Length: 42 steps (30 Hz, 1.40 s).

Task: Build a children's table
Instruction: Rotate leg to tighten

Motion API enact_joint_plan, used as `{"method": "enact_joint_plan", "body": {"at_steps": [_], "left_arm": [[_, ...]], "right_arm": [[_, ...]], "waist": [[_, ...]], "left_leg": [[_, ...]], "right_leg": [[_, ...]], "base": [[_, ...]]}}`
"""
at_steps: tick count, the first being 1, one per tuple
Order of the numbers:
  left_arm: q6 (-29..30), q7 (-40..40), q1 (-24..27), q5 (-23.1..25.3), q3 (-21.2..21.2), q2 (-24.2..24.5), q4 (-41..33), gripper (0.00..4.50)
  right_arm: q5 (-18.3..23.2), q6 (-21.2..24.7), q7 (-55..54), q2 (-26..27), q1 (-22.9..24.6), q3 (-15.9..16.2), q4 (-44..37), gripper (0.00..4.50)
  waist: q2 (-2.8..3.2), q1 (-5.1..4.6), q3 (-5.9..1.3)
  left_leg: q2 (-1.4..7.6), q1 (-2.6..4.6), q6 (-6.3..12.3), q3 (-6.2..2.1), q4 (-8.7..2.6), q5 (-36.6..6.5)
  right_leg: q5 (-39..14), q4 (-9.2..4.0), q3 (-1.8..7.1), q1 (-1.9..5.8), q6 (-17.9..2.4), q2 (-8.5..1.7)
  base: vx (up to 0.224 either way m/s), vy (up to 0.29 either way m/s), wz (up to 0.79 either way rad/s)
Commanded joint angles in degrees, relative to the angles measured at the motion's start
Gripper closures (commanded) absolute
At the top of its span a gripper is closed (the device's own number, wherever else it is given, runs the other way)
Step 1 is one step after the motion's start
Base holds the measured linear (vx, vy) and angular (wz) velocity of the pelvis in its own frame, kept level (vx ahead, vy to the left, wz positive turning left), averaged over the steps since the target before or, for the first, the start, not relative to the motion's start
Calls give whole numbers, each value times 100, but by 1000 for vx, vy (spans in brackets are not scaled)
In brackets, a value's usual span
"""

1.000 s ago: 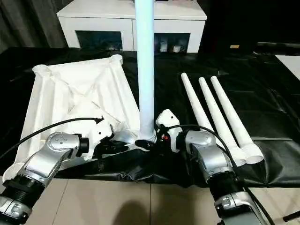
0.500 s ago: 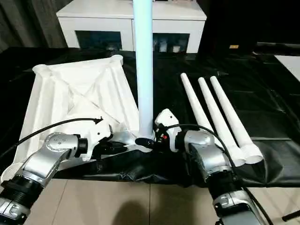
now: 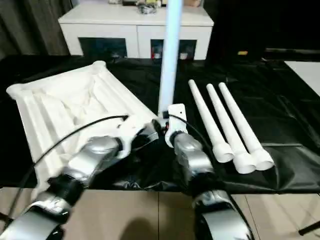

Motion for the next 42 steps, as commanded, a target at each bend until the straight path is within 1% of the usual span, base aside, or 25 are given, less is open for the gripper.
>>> {"method": "enact_joint_plan", "body": {"at_steps": [1, 2, 3, 4, 5, 6, 8, 9, 11, 12, 13, 14, 15, 16, 17, 18, 19, 23, 25, 26, 28, 30, 31, 34, 42], "left_arm": [[-226, 649, -62, 100, 340, 83, 340, 450], [-264, 604, -60, 114, 310, 98, 332, 450], [-288, 519, -29, 105, 291, 127, 274, 450], [-280, 405, 10, 92, 269, 167, 200, 450], [-284, 150, 100, 60, 215, 254, 25, 450], [-309, -94, 172, 19, 145, 340, -113, 450], [-453, -288, 229, 24, 66, 429, -190, 450], [-677, -547, 298, 36, -47, 551, -272, 450], [-732, -656, 332, 20, -73, 595, -313, 450], [-1011, -1237, 517, -89, -180, 822, -529, 450], [-1058, -1471, 598, -139, -203, 937, -621, 450], [-1083, -1613, 649, -165, -215, 1011, -678, 450], [-1110, -1824, 717, -232, -230, 1101, -772, 450], [-1104, -2167, 830, -371, -250, 1230, -962, 450], [-1105, -2196, 840, -383, -252, 1239, -978, 450], [-1032, -2474, 946, -531, -272, 1361, -1200, 450], [-1027, -2483, 950, -536, -273, 1366, -1209, 450], [-884, -2936, 1104, -734, -321, 1557, -1543, 450], [-890, -2976, 1115, -747, -314, 1566, -1558, 450], [-893, -3001, 1127, -760, -297, 1573, -1575, 450], [-891, -3046, 1148, -756, -267, 1584, -1603, 450], [-876, -3076, 1164, -762, -257, 1597, -1635, 450], [-853, -3094, 1175, -764, -254, 1608, -1660, 450], [-803, -3109, 1198, -782, -264, 1639, -1708, 450], [-738, -3166, 1234, -754, -237, 1662, -1772, 450]], "right_arm": [[5, 8, -75, 202, 160, -30, 464, 183], [19, -50, -33, 205, 147, -45, 449, 183], [47, -77, 151, 182, 167, -23, 360, 127], [61, -111, 266, 138, 186, -22, 259, 113], [69, -112, 550, 30, 218, 31, 91, 113], [67, -141, 792, -74, 218, 76, -19, 104], [62, -91, 999, -175, 247, 140, -127, 92], [54, -31, 1265, -312, 280, 231, -256, 72], [48, -25, 1376, -382, 306, 267, -318, 67], [1, -14, 2025, -781, 457, 453, -643, 48], [-1, -37, 2524, -1065, 577, 578, -875, 48], [-3, -56, 2866, -1251, 658, 656, -1028, 48], [32, -95, 3291, -1465, 761, 755, -1236, 48], [148, -115, 3888, -1749, 908, 881, -1572, 48], [159, -115, 3931, -1769, 919, 890, -1598, 48], [268, -58, 4405, -1944, 1026, 957, -1886, 48], [272, -56, 4423, -1950, 1030, 960, -1896, 48], [299, -54, 5000, -2157, 1121, 1194, -2133, 48], [278, -85, 5017, -2167, 1122, 1233, -2135, 48], [289, -63, 5035, -2138, 1109, 1261, -2112, 48], [314, -1, 5106, -2137, 1116, 1289, -2145, 63], [320, 37, 5158, -2148, 1132, 1292, -2189, 63], [298, 50, 5229, -2144, 1131, 1324, -2158, 84], [251, 61, 5366, -2121, 1128, 1374, -2068, 98], [258, 106, 5423, -2136, 1130, 1404, -2043, 170]], "waist": [[-57, -14, -258], [-55, -7, -264], [-55, -2, -261], [-57, 0, -257], [-55, 5, -260], [-70, 6, -267], [-60, -23, -285], [-55, -20, -293], [-41, -15, -287], [-32, 16, -299], [-39, 31, -306], [-36, 65, -318], [2, 80, -322], [-15, 96, -326], [-16, 106, -329], [5, 116, -332], [-3, 118, -331], [6, 115, -325], [-12, 110, -311], [-28, 105, -301], [-15, 110, -304], [-24, 112, -307], [-21, 113, -316], [-24, 112, -331], [-18, 120, -331]], "left_leg": [[125, -13, 29, -38, -474, -1678], [124, -18, 44, -38, -472, -1652], [132, -27, 72, -38, -476, -1611], [133, -31, 97, -35, -479, -1611], [134, -34, 110, -36, -478, -1608], [143, -74, 186, -44, -481, -1520], [137, -117, 188, -59, -480, -1364], [144, -114, 216, -55, -465, -1258], [148, -58, 265, -24, -445, -1267], [159, -48, 283, -25, -439, -1203], [171, -71, 338, -19, -428, -1016], [175, -55, 426, -9, -397, -853], [178, -41, 478, 1, -387, -794], [179, -40, 581, 18, -364, -621], [182, -59, 628, 9, -361, -553], [186, -84, 670, 6, -358, -503], [183, -92, 689, 6, -350, -493], [198, -69, 696, 15, -349, -584], [199, -63, 638, 24, -361, -712], [197, -63, 558, 22, -372, -809], [200, -55, 504, 18, -374, -819], [201, -64, 498, 12, -373, -764], [199, -61, 503, 13, -365, -697], [185, -75, 592, 13, -340, -517], [187, -68, 620, 14, -333, -486]], "right_leg": [[-2059, -558, 204, 174, -909, -253], [-2030, -556, 205, 181, -907, -257], [-1952, -550, 206, 187, -913, -257], [-1931, -548, 206, 194, -921, -254], [-1922, -545, 205, 202, -924, -257], [-1753, -520, 203, 240, -930, -257], [-1625, -493, 196, 276, -968, -264], [-1444, -486, 193, 272, -1017, -261], [-1391, -496, 199, 221, -1151, -260], [-1289, -480, 197, 239, -1205, -266], [-1017, -447, 203, 261, -1250, -266], [-668, -406, 196, 263, -1334, -246], [-493, -386, 199, 253, -1395, -242], [-119, -345, 200, 260, -1509, -232], [11, -319, 196, 282, -1566, -238], [154, -298, 187, 306, -1607, -236], [205, -288, 185, 305, -1622, -236], [-13, -301, 180, 283, -1705, -242], [-253, -330, 186, 274, -1679, -243], [-468, -349, 189, 270, -1631, -248], [-529, -347, 195, 268, -1594, -250], [-472, -334, 196, 276, -1580, -251], [-377, -322, 197, 278, -1582, -249], [-103, -289, 189, 289, -1628, -239], [-159, -290, 186, 289, -1643, -242]], "base": [[0, 0, 0], [0, 0, 0], [0, 0, 0], [0, 0, 0], [0, 0, 0], [0, 0, 0], [0, 0, 0], [0, 0, 0], [0, 0, 0], [0, 0, 0], [0, 0, 0], [0, 0, 0], [0, 0, 0], [54, 10, 5], [0, 0, 0], [0, 0, 0], [0, 0, 0], [0, 0, 0], [0, 0, 0], [0, 0, 0], [0, 0, 0], [0, 0, 0], [0, 0, 0], [0, 0, 0], [0, 0, 0]]}}
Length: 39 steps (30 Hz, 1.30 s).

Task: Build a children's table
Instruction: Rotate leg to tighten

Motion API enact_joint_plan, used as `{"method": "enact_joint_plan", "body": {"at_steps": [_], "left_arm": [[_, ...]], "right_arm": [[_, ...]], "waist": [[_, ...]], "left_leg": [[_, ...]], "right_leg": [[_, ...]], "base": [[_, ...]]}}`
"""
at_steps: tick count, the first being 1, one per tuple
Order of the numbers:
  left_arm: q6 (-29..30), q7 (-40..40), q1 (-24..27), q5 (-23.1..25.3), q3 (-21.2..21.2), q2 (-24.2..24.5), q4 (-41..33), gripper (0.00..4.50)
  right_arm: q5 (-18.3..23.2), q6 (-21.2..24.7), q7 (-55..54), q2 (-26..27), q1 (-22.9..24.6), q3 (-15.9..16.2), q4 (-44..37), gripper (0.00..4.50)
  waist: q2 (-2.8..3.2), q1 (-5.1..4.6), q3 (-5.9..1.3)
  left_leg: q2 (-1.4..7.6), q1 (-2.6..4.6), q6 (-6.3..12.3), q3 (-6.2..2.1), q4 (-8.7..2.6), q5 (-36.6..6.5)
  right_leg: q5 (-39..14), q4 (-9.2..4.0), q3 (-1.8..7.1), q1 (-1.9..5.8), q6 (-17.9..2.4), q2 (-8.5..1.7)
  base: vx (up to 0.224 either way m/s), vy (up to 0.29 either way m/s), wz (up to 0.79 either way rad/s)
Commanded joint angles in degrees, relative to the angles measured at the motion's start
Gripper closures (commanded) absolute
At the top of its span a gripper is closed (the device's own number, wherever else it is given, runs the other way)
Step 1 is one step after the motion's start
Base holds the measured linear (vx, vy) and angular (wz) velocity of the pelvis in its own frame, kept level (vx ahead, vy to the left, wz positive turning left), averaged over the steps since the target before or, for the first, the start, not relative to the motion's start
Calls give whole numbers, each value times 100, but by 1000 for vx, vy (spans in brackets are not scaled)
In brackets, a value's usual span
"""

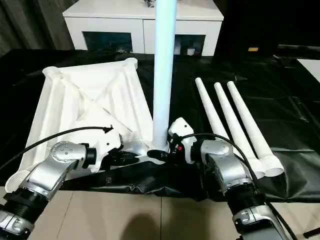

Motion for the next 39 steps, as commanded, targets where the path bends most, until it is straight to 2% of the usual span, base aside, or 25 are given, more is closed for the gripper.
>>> {"method": "enact_joint_plan", "body": {"at_steps": [1, 5, 6, 7, 8, 11, 12, 13, 15, 16, 17, 18, 21, 24, 26, 27, 28, 31, 32, 33, 34, 35, 36, 38, 39], "left_arm": [[14, -105, 86, -119, -49, -43, -64, 450], [13, 317, -17, 98, -18, -130, 196, 450], [75, 708, -125, 286, 1, -222, 414, 450], [85, 767, -141, 314, 4, -235, 446, 450], [91, 1032, -212, 403, 40, -312, 589, 450], [264, 2056, -570, 509, 278, -770, 1164, 450], [305, 2270, -651, 522, 327, -871, 1280, 450], [302, 2702, -820, 559, 405, -1051, 1536, 450], [289, 2981, -929, 579, 454, -1164, 1708, 450], [212, 3567, -1185, 641, 536, -1398, 2124, 450], [205, 3608, -1204, 647, 543, -1415, 2155, 450], [93, 3847, -1322, 688, 559, -1513, 2353, 450], [-254, 4139, -1554, 775, 541, -1724, 2766, 450], [-464, 4067, -1661, 813, 475, -1823, 2958, 450], [-513, 4042, -1690, 813, 461, -1833, 3016, 450], [-640, 3982, -1726, 816, 437, -1824, 3118, 450], [-640, 3982, -1726, 816, 437, -1824, 3118, 450], [-924, 3978, -1806, 831, 443, -1816, 3321, 450], [-1193, 4125, -1965, 802, 555, -1838, 3602, 450], [-1368, 4193, -2106, 684, 718, -1862, 3818, 450], [-1422, 4195, -2166, 661, 764, -1849, 3900, 450], [-1435, 4199, -2183, 662, 771, -1843, 3923, 406], [-1472, 4224, -2265, 589, 879, -1817, 3979, 395], [-1617, 4282, -2358, 490, 1017, -1775, 3974, 395], [-1642, 4301, -2365, 486, 1026, -1768, 3966, 395]], "right_arm": [[-22, 43, 72, -7, 17, 90, 19, 173], [-66, 176, -771, 293, -66, -245, 380, 180], [-130, 245, -1286, 454, -101, -365, 545, 181], [-141, 255, -1361, 477, -106, -381, 569, 181], [-162, 303, -1589, 554, -109, -431, 630, 181], [-168, 631, -2985, 1046, -188, -814, 1023, 182], [-162, 709, -3311, 1160, -214, -911, 1122, 182], [-159, 755, -3837, 1344, -272, -1038, 1316, 182], [-166, 765, -4158, 1461, -312, -1117, 1444, 182], [-54, 711, -5013, 1769, -459, -1421, 1809, 182], [-46, 707, -5075, 1791, -471, -1443, 1836, 182], [43, 623, -5403, 1933, -545, -1589, 1985, 182], [4, 330, -6098, 2149, -703, -1737, 2252, 182], [-73, 143, -6001, 2179, -759, -1749, 2242, 182], [-58, 83, -5846, 2180, -748, -1746, 2170, 126], [-63, -25, -5587, 2126, -667, -1702, 1874, 126], [-63, -25, -5587, 2126, -667, -1702, 1874, 109], [-204, 86, -5480, 1941, -488, -1513, 1372, 86], [-324, 236, -5462, 1757, -264, -1371, 895, 86], [-400, 337, -5444, 1610, -50, -1297, 472, 86], [-423, 368, -5413, 1569, 33, -1281, 325, 86], [-430, 375, -5403, 1560, 54, -1277, 289, 79], [-425, 412, -5375, 1530, 178, -1282, 65, 79], [-415, 469, -5303, 1517, 325, -1287, -208, 79], [-414, 471, -5291, 1517, 335, -1283, -227, 79]], "waist": [[-54, 1, -356], [-59, -9, -351], [-53, -36, -328], [-53, -36, -328], [-63, -71, -312], [-56, -103, -264], [-58, -126, -276], [-63, -119, -294], [-56, -127, -281], [-69, -133, -293], [-71, -133, -284], [-26, -118, -289], [-62, -111, -296], [-71, -84, -301], [-77, -72, -300], [-31, -62, -306], [-63, -63, -308], [-79, -99, -324], [-92, -99, -327], [-94, -63, -326], [-89, -59, -359], [-101, -72, -367], [-101, -82, -372], [-24, -69, -419], [-37, -74, -427]], "left_leg": [[155, 18, 575, 9, -344, -497], [152, 17, 559, 11, -345, -501], [143, 21, 425, 4, -377, -673], [143, 21, 425, 4, -377, -673], [138, 38, 241, -6, -398, -968], [130, 79, 78, 2, -432, -1337], [115, 93, -74, -28, -454, -1452], [117, 92, -87, -39, -452, -1432], [116, 95, -85, -23, -450, -1426], [93, 101, -95, -34, -455, -1487], [84, 92, -98, -34, -455, -1473], [92, 101, -87, -45, -458, -1525], [84, 128, -55, -23, -456, -1570], [83, 90, 33, -26, -460, -1513], [87, 81, 96, -26, -462, -1483], [83, 68, 117, -29, -461, -1431], [82, 57, 159, -23, -457, -1425], [80, -19, 188, -58, -469, -1203], [63, -19, 210, -49, -451, -1143], [57, 27, 216, -33, -429, -1037], [55, 35, 248, -25, -396, -815], [49, -15, 278, -42, -391, -648], [42, -66, 354, -45, -381, -463], [38, -45, 471, -48, -327, -316], [38, -46, 539, -42, -310, -215]], "right_leg": [[-139, -301, 221, 345, -1633, -242], [-136, -303, 223, 337, -1645, -242], [-442, -344, 222, 331, -1580, -243], [-442, -344, 222, 331, -1580, -243], [-909, -387, 218, 339, -1455, -247], [-1524, -478, 238, 299, -1281, -248], [-1872, -499, 233, 298, -1130, -252], [-1868, -496, 228, 316, -1101, -262], [-1845, -525, 243, 275, -1067, -255], [-1965, -535, 240, 280, -1015, -247], [-1981, -544, 244, 265, -998, -247], [-1951, -540, 240, 267, -993, -249], [-1756, -564, 257, 218, -1012, -234], [-1627, -536, 267, 259, -1000, -241], [-1537, -530, 275, 267, -1000, -239], [-1478, -518, 281, 279, -1017, -248], [-1426, -524, 284, 290, -989, -238], [-1363, -497, 262, 344, -928, -244], [-1327, -514, 264, 342, -904, -233], [-1220, -530, 274, 316, -853, -205], [-771, -467, 299, 329, -954, -213], [-523, -427, 290, 371, -1003, -208], [-260, -399, 264, 388, -1071, -215], [184, -346, 274, 392, -1269, -226], [450, -330, 278, 387, -1327, -211]], "base": [[0, 0, 0], [0, 0, 0], [0, 0, 0], [0, 0, 0], [0, 0, 0], [0, 0, 0], [0, 0, 0], [0, 0, 0], [0, 0, 0], [0, 0, 0], [0, 0, 0], [0, 0, 0], [0, 0, 0], [0, 0, 0], [0, 0, 0], [0, 0, 0], [0, 0, 0], [0, 0, 0], [0, 0, 0], [0, 0, 0], [0, 0, 0], [0, 0, 0], [0, 0, 0], [0, 0, 0], [0, 0, 0]]}}
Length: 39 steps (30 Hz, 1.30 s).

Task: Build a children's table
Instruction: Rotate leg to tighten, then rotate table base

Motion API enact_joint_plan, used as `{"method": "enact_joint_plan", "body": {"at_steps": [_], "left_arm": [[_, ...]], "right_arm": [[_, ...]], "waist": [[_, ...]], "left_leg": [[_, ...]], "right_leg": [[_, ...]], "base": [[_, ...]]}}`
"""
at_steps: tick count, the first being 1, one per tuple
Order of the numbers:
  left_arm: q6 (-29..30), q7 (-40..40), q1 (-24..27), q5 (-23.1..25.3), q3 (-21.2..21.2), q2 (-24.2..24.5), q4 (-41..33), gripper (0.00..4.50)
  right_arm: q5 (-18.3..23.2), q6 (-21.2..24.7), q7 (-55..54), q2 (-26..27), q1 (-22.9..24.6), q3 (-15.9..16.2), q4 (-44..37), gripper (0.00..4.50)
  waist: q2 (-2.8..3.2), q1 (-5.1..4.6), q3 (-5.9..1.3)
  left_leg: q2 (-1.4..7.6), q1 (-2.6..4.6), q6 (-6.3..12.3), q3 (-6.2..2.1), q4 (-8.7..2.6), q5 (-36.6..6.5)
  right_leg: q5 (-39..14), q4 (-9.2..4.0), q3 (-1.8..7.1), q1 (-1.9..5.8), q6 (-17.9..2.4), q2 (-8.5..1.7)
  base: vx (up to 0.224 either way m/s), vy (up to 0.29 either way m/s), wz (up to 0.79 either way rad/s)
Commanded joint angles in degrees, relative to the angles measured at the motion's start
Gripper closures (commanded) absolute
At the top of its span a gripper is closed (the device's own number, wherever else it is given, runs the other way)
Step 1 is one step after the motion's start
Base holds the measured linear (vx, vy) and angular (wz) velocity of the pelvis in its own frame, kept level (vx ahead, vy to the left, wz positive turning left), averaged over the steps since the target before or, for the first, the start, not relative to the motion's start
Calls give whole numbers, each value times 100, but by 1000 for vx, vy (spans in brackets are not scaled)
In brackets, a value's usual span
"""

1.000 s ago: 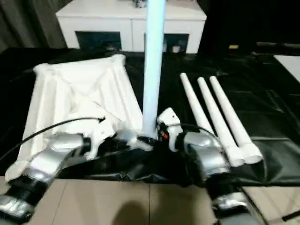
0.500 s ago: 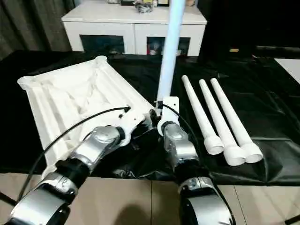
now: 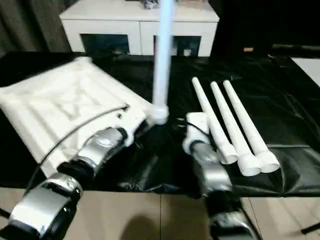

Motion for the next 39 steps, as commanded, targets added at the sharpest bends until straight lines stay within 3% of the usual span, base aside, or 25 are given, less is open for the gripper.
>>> {"method": "enact_joint_plan", "body": {"at_steps": [1, 2, 3, 4, 5, 7, 8, 10, 11, 12, 13, 14, 15, 17, 18, 19, 20, 23, 24, 25, 28, 33, 36, 38, 39], "left_arm": [[-453, 394, -214, -126, 215, 120, -196, 388], [-453, 394, -214, -126, 215, 120, -196, 373], [-639, 549, -250, -120, 276, 180, -237, 360], [-737, 629, -260, -158, 413, 292, -382, 355], [-778, 653, -264, -178, 489, 349, -453, 355], [-393, 302, -26, -305, 720, 757, -1204, 355], [-379, 295, -19, -307, 724, 766, -1221, 355], [410, -271, 575, -487, 1006, 1483, -2414, 355], [417, -276, 582, -487, 1009, 1493, -2426, 355], [567, -373, 745, -476, 1074, 1741, -2694, 355], [937, -589, 1025, -437, 1208, 2230, -3085, 355], [937, -589, 1025, -437, 1208, 2230, -3085, 355], [1105, -644, 1147, -443, 1285, 2428, -3238, 355], [1386, -747, 1305, -489, 1409, 2664, -3424, 355], [1836, -941, 1714, -469, 1621, 3194, -3832, 355], [2063, -998, 1887, -458, 1705, 3377, -4050, 355], [2361, -1057, 2129, -375, 1847, 3653, -4273, 355], [2910, -1120, 2502, -217, 2016, 4057, -4627, 355], [3262, -1126, 2772, -107, 2159, 4359, -4739, 355], [3431, -1058, 2872, -22, 2219, 4472, -4738, 355], [3637, -965, 3056, 154, 2247, 4647, -4721, 355], [4249, -1126, 3487, 150, 1990, 4806, -4908, 355], [4252, -1462, 3489, -397, 1833, 4295, -5196, 355], [4445, -1658, 3486, -509, 1558, 4091, -5483, 355], [4591, -1736, 3494, -503, 1396, 4051, -5627, 355]], "right_arm": [[14, 98, 214, 79, 87, 147, -373, 79], [14, 98, 214, 79, 87, 147, -373, 79], [30, 156, 247, 80, 128, 206, -468, 79], [16, 212, 257, 89, 158, 291, -557, 79], [6, 248, 257, 95, 173, 334, -606, 79], [20, 305, 437, 141, 178, 500, -721, 79], [20, 306, 441, 142, 177, 503, -722, 79], [-8, 374, 720, 148, 176, 671, -787, 79], [-9, 374, 723, 147, 176, 673, -787, 79], [-28, 394, 825, 138, 174, 728, -799, 79], [-5, 402, 1015, 139, 161, 799, -778, 79], [-5, 402, 1015, 139, 161, 799, -778, 79], [8, 424, 1082, 138, 157, 820, -780, 79], [15, 438, 1164, 134, 140, 859, -753, 79], [9, 452, 1299, 104, 97, 979, -684, 79], [-7, 459, 1336, 94, 80, 1013, -659, 79], [-22, 459, 1383, 98, 35, 1045, -583, 79], [-56, 439, 1422, 121, -53, 1062, -433, 79], [-95, 394, 1459, 151, -154, 1083, -266, 79], [-120, 367, 1468, 172, -203, 1095, -183, 79], [-154, 330, 1475, 213, -283, 1110, -59, 79], [-171, 267, 1460, 278, -434, 1160, 196, 79], [-169, 195, 1443, 355, -523, 1161, 412, 79], [-194, 134, 1457, 407, -581, 1175, 573, 79], [-212, 108, 1457, 433, -610, 1190, 647, 79]], "waist": [[-47, 41, -445], [-45, 51, -445], [12, 57, -434], [-15, 51, -423], [16, 57, -414], [-38, 56, -394], [-25, 52, -387], [-10, 49, -352], [-86, 36, -339], [-18, 27, -334], [-24, 26, -335], [-1, 26, -345], [-36, 36, -335], [-27, 53, -317], [-100, 75, -308], [-145, 64, -297], [-95, 89, -304], [-104, 64, -279], [-185, 69, -282], [-204, 64, -259], [-207, 94, -255], [-232, 146, -258], [-226, 180, -266], [-216, 214, -272], [-196, 230, -272]], "left_leg": [[69, -17, 626, -25, -288, -89], [74, -10, 698, -20, -278, -82], [86, -6, 783, -22, -281, -102], [99, 7, 816, -14, -283, -200], [105, 18, 802, -15, -294, -266], [135, 27, 706, -9, -326, -438], [149, 24, 663, -16, -338, -508], [163, 40, 467, 4, -373, -735], [171, 30, 437, 7, -387, -785], [161, 59, 331, 14, -393, -894], [176, 73, 240, 6, -402, -930], [179, 70, 198, 0, -403, -893], [173, 85, 137, 5, -412, -858], [177, 115, 42, 17, -420, -903], [184, 129, -21, 27, -431, -946], [173, 58, -15, 14, -450, -853], [179, 72, -58, -1, -447, -826], [176, 112, -129, 9, -467, -863], [171, 125, -148, 13, -460, -874], [163, 120, -156, 20, -475, -935], [173, 164, -260, 13, -489, -1112], [160, 159, -326, 7, -491, -1074], [156, 169, -344, 11, -488, -1065], [162, 196, -396, 26, -478, -1153], [154, 166, -404, 20, -480, -1152]], "right_leg": [[852, -273, 167, 425, -1509, -222], [980, -266, 161, 419, -1558, -215], [1038, -255, 155, 403, -1637, -233], [942, -275, 152, 399, -1666, -226], [852, -279, 149, 394, -1691, -225], [548, -287, 148, 394, -1700, -232], [436, -278, 150, 399, -1708, -243], [-8, -293, 161, 368, -1671, -240], [-119, -306, 163, 365, -1636, -240], [-361, -317, 170, 334, -1543, -223], [-454, -314, 180, 321, -1487, -230], [-398, -290, 179, 322, -1461, -228], [-366, -280, 178, 301, -1426, -209], [-326, -290, 187, 266, -1430, -205], [-335, -297, 190, 267, -1415, -203], [-280, -261, 188, 301, -1369, -202], [-269, -238, 187, 298, -1354, -226], [-299, -259, 187, 253, -1311, -197], [-276, -240, 191, 250, -1332, -202], [-334, -261, 198, 240, -1304, -195], [-383, -274, 202, 218, -1267, -196], [-204, -249, 210, 232, -1279, -206], [-166, -243, 212, 231, -1351, -215], [-153, -250, 212, 214, -1427, -214], [-140, -234, 212, 235, -1422, -214]], "base": [[0, 0, 0], [0, 0, 0], [0, 0, 0], [0, 0, 0], [0, 0, 0], [0, 0, 0], [0, 0, 0], [0, 0, 0], [0, 0, 0], [0, 0, 0], [0, 0, 0], [0, 0, 0], [0, 0, 0], [0, 0, 0], [0, 0, 0], [0, 0, 0], [0, 0, 0], [0, 0, 0], [0, 0, 0], [0, 0, 0], [0, 0, 0], [0, 0, 0], [0, 0, 0], [0, 0, 0], [0, 0, 0]]}}
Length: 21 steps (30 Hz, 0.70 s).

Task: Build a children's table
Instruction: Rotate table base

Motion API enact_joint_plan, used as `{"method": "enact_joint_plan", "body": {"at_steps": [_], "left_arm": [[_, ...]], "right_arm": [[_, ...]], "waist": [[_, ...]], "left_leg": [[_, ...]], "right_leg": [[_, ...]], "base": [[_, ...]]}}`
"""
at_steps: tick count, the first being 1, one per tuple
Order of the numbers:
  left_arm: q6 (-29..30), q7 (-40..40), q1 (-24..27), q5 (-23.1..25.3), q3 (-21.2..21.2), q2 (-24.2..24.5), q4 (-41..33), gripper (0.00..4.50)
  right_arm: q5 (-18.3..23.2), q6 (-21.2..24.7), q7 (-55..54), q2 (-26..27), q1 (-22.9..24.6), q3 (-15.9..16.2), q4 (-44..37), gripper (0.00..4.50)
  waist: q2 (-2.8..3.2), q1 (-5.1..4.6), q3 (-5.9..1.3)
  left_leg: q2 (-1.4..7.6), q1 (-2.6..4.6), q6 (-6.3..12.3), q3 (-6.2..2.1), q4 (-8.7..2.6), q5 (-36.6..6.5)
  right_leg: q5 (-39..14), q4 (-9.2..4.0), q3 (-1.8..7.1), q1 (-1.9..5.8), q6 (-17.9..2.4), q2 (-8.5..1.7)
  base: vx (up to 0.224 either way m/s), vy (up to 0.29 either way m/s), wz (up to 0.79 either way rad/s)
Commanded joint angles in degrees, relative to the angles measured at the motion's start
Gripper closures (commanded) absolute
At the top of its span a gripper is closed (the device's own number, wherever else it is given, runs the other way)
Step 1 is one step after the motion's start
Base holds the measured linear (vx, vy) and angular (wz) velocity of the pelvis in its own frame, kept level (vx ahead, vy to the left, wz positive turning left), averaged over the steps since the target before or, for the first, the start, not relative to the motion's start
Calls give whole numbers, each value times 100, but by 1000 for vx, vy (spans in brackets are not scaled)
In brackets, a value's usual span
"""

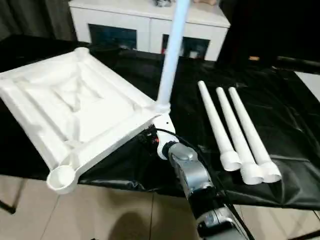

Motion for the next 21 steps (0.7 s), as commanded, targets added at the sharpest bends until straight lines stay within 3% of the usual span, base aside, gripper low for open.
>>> {"method": "enact_joint_plan", "body": {"at_steps": [1, 3, 7, 8, 9, 12, 14, 15, 16, 18, 19, 21], "left_arm": [[332, -241, -46, -58, -364, -27, -419, 355], [498, -309, -68, -80, -505, -98, -545, 355], [831, -480, -153, -133, -945, -352, -665, 355], [827, -479, -155, -128, -956, -359, -657, 355], [789, -447, -223, -101, -1117, -501, -514, 355], [408, -204, -506, 31, -1287, -845, -95, 355], [273, -65, -682, 99, -1328, -1016, 106, 355], [70, 133, -940, 193, -1385, -1252, 397, 355], [-91, 242, -1108, 232, -1424, -1397, 582, 355], [-305, 375, -1350, 285, -1492, -1587, 855, 355], [-429, 436, -1488, 291, -1510, -1706, 1012, 355], [-639, 572, -1754, 330, -1538, -1895, 1381, 355]], "right_arm": [[-73, -117, -7, 16, -97, 45, 185, 79], [-82, -149, 8, 56, -136, 51, 261, 79], [-57, -246, 22, 176, -270, 15, 429, 79], [-55, -248, 24, 178, -271, 14, 427, 79], [-17, -282, 56, 194, -270, -12, 372, 79], [-8, -247, 61, 105, -150, -35, 106, 79], [-21, -199, 13, 30, -54, -73, -87, 79], [-22, -119, -54, -80, 82, -153, -380, 79], [-8, -57, -89, -150, 167, -227, -572, 79], [-1, 28, -149, -257, 277, -332, -831, 79], [-8, 79, -168, -329, 343, -376, -989, 79], [-47, 149, -200, -441, 425, -430, -1218, 79]], "waist": [[229, -15, -361], [222, -48, -357], [299, -44, -345], [268, -54, -346], [316, -47, -351], [309, -12, -341], [372, 10, -349], [345, 31, -347], [416, 51, -350], [377, 69, -356], [453, 63, -365], [441, 49, -358]], "left_leg": [[144, 122, -331, -11, -476, -1097], [128, 105, -293, -14, -472, -1099], [132, 136, -324, -28, -471, -1321], [127, 134, -309, -22, -467, -1341], [128, 121, -309, -31, -465, -1322], [122, 152, -279, -16, -455, -1378], [121, 128, -291, -35, -454, -1335], [119, 152, -282, -18, -447, -1325], [112, 180, -297, -10, -439, -1357], [111, 155, -305, -23, -452, -1451], [108, 134, -333, -46, -455, -1428], [90, 132, -346, -41, -449, -1456]], "right_leg": [[-73, -250, 200, 246, -1383, -220], [-105, -269, 202, 268, -1348, -213], [-375, -293, 199, 240, -1332, -204], [-403, -303, 201, 243, -1326, -194], [-380, -293, 208, 257, -1329, -201], [-486, -328, 211, 239, -1311, -186], [-552, -321, 213, 263, -1266, -200], [-559, -353, 213, 246, -1201, -181], [-536, -365, 215, 227, -1161, -168], [-667, -368, 220, 263, -1130, -178], [-699, -361, 217, 271, -1090, -184], [-705, -395, 212, 272, -1035, -160]], "base": [[0, 0, 0], [0, 0, 0], [0, 0, 0], [0, 0, 0], [0, 0, 0], [0, 0, 0], [0, 0, 0], [0, 0, 0], [0, 0, 0], [0, 0, 0], [0, 0, 0], [0, 0, 0]]}}
